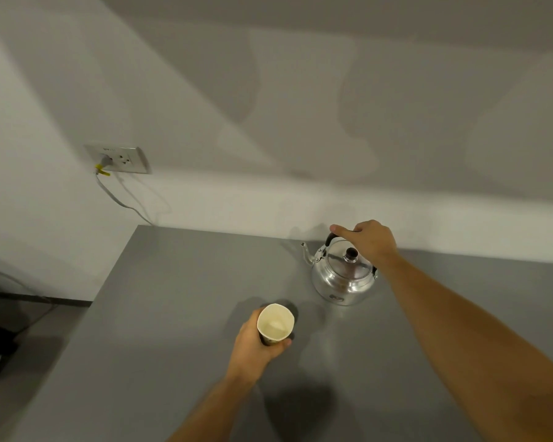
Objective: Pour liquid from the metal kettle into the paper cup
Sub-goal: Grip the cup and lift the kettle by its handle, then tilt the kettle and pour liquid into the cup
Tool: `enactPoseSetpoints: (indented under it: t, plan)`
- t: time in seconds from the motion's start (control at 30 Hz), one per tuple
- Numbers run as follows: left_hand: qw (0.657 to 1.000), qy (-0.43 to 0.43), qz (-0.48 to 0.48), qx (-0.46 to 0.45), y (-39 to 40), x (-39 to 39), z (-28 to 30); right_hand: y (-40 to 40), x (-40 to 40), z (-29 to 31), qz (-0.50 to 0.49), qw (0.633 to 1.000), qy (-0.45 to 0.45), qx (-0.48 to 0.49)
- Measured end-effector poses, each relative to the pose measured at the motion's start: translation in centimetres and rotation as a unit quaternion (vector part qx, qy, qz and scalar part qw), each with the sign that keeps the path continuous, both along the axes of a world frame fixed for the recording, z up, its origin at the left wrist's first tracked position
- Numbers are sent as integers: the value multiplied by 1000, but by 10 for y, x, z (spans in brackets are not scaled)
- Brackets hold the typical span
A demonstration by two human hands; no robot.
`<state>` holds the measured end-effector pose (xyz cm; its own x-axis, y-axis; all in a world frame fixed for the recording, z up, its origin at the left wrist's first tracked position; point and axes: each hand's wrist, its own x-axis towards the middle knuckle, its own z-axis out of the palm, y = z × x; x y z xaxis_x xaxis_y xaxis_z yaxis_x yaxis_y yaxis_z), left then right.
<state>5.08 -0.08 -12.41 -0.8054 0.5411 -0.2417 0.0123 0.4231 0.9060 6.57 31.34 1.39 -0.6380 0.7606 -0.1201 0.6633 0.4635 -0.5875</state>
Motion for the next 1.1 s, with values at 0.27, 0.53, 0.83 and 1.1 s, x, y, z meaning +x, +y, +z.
enactPoseSetpoints:
  t: [0.27, 0.53, 0.83, 1.1]
  plan:
    - [1000, 4, -8, -6, 1, 0, 2, -22, 16, 20, 81, 995, -40, 32]
    - [1000, 5, -20, -4, 0, -2, 2, -56, 34, 38, 160, 984, -43, 67]
    - [1000, -1, -16, -12, -3, -2, 3, -91, 47, 47, 248, 949, -82, 174]
    - [1000, 7, -18, -22, -5, -3, 5, -112, 45, 48, 299, 909, -111, 267]
